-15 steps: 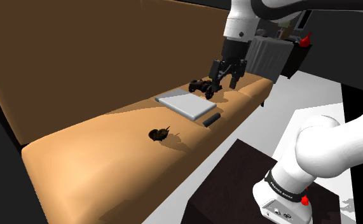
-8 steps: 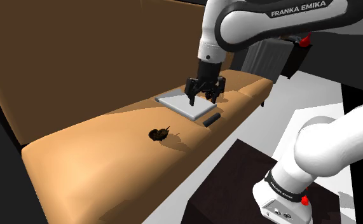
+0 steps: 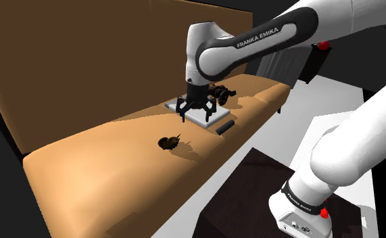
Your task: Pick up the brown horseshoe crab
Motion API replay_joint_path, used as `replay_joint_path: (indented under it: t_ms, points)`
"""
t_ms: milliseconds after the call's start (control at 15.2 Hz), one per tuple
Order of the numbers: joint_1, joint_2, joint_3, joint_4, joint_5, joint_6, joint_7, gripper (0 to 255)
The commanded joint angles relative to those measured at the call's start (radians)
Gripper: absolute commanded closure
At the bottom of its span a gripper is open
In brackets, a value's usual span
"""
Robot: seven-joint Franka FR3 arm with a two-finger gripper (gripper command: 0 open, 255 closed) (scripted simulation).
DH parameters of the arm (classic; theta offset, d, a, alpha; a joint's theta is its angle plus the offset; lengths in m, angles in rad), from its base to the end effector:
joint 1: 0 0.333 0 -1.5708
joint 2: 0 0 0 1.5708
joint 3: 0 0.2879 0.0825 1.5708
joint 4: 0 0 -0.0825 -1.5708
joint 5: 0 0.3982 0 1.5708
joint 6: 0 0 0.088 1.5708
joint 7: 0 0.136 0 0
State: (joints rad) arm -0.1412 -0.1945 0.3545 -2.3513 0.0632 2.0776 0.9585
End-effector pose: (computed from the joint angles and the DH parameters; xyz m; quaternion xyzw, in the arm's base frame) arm 0.4685 0.1033 0.3315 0.9225 -0.3833 -0.0338 0.0302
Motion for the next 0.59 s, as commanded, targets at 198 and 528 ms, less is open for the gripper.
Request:
replay_joint_path:
  t_ms: [198, 528]
  points:
    - [-0.027, 0.216, 0.026, 0.084, -0.110, 0.098, 0.245, 0]
    - [-0.016, 0.424, -0.009, 0.201, -0.224, 0.147, 0.468, 0]
